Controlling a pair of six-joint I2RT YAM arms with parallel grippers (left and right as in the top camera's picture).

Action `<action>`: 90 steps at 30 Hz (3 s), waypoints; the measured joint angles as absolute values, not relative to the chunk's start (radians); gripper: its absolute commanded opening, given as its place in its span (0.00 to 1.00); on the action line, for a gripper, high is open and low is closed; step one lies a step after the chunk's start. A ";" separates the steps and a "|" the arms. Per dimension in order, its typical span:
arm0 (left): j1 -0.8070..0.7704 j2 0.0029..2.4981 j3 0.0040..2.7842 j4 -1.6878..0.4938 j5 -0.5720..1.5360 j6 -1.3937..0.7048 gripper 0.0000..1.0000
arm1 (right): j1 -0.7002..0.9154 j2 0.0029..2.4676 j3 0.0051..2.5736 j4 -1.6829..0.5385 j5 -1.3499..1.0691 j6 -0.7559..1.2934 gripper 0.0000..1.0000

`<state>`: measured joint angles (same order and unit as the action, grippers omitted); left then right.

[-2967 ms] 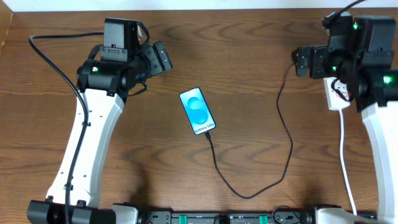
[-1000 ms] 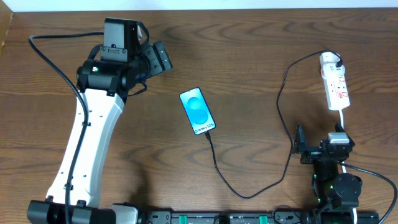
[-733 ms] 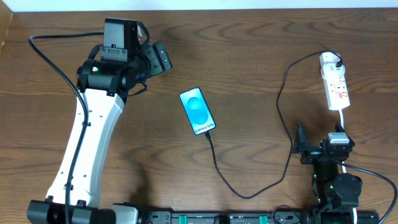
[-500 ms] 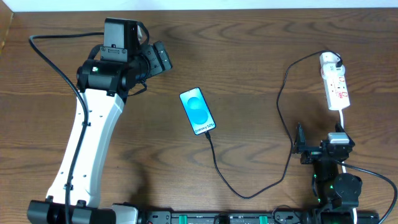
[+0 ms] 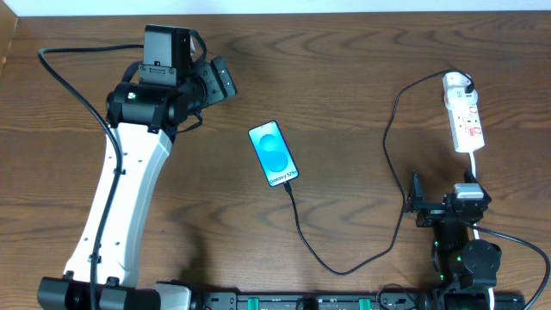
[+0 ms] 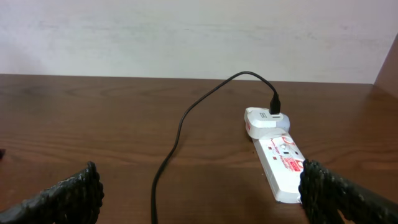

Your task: Plug charger to phone and switch on socket

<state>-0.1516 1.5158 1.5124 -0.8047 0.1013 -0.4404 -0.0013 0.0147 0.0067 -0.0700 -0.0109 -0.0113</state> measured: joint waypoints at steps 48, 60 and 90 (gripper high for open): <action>-0.046 0.134 0.073 0.116 -0.106 -0.032 0.91 | -0.001 0.012 0.007 -0.070 -0.011 -0.011 0.99; -0.046 0.021 0.009 0.008 -0.111 -0.010 0.91 | -0.001 0.012 0.007 -0.070 -0.011 -0.011 0.99; -0.046 0.011 0.015 -0.012 -0.104 -0.002 0.91 | -0.001 0.012 0.007 -0.070 -0.011 -0.011 0.99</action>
